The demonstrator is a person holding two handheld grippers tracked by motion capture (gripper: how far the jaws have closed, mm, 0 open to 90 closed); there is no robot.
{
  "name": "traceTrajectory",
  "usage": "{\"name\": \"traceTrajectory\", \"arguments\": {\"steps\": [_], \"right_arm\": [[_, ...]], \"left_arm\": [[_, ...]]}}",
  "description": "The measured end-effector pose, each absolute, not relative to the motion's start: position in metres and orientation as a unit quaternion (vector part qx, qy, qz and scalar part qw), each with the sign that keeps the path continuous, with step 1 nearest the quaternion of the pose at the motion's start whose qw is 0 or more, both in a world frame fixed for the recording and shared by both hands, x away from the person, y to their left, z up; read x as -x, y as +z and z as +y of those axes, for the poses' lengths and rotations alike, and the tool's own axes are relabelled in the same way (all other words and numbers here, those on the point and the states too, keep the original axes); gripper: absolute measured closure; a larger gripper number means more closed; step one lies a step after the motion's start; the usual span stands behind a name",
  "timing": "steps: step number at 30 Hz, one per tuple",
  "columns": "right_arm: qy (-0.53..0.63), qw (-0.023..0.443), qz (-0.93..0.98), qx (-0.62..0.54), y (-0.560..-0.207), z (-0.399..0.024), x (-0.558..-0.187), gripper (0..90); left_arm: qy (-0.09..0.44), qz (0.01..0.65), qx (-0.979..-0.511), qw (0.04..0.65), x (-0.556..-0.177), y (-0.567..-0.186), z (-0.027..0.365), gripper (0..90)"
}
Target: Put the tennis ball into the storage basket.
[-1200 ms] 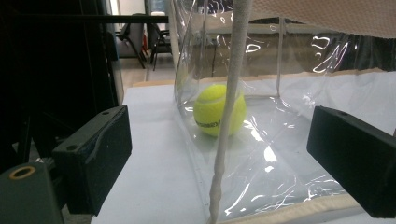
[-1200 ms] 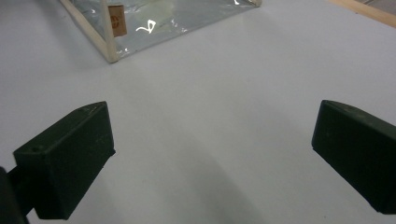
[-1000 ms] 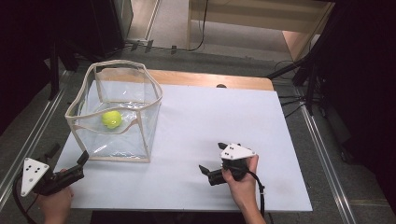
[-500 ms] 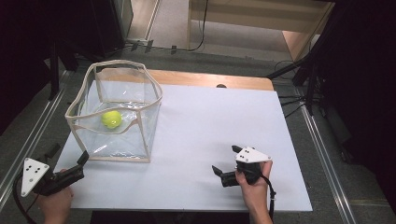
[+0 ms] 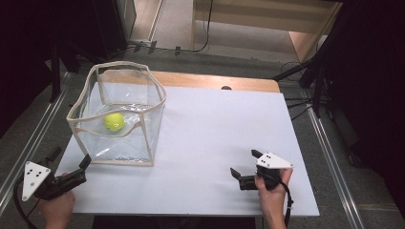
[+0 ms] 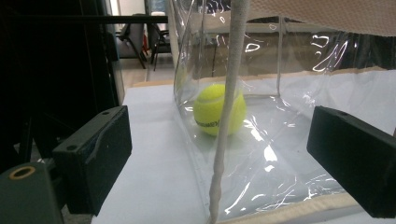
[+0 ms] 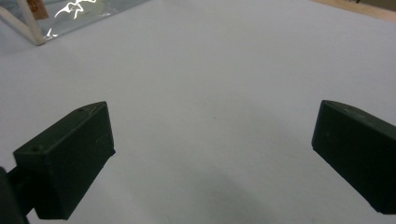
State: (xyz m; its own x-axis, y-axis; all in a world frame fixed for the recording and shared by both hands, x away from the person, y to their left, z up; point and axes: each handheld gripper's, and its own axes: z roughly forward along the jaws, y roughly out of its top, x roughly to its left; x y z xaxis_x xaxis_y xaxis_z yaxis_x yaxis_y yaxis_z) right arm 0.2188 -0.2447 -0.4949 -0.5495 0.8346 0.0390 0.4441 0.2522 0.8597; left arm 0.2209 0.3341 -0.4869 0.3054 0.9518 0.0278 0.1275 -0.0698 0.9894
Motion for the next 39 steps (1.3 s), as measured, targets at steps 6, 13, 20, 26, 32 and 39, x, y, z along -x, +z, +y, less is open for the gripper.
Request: {"name": "traceTrajectory", "arguments": {"steps": [6, 13, 20, 26, 32, 39], "right_arm": [[0.447, 0.225, 0.748, -0.436, -0.500, -0.259, -0.216, 0.0], [0.449, 0.232, 0.736, -0.449, -0.502, -0.272, -0.212, 0.0], [0.445, 0.237, 0.728, -0.465, -0.505, -0.287, -0.209, 0.0], [0.447, 0.235, 0.718, -0.480, -0.509, -0.299, -0.206, 0.0], [0.453, 0.245, 0.701, -0.493, -0.508, -0.315, -0.201, 0.0], [0.448, 0.254, 0.691, -0.507, -0.509, -0.330, -0.196, 0.0]], "left_arm": [[0.395, 0.437, -0.617, 0.522, -0.221, -0.487, 0.334, 6.9], [0.393, 0.440, -0.613, 0.526, -0.221, -0.487, 0.334, 6.9], [0.391, 0.441, -0.611, 0.529, -0.221, -0.487, 0.336, 6.9], [0.390, 0.441, -0.611, 0.529, -0.221, -0.487, 0.336, 6.9], [0.390, 0.442, -0.610, 0.530, -0.221, -0.487, 0.336, 6.9], [0.390, 0.441, -0.611, 0.529, -0.222, -0.486, 0.336, 6.9]]}}
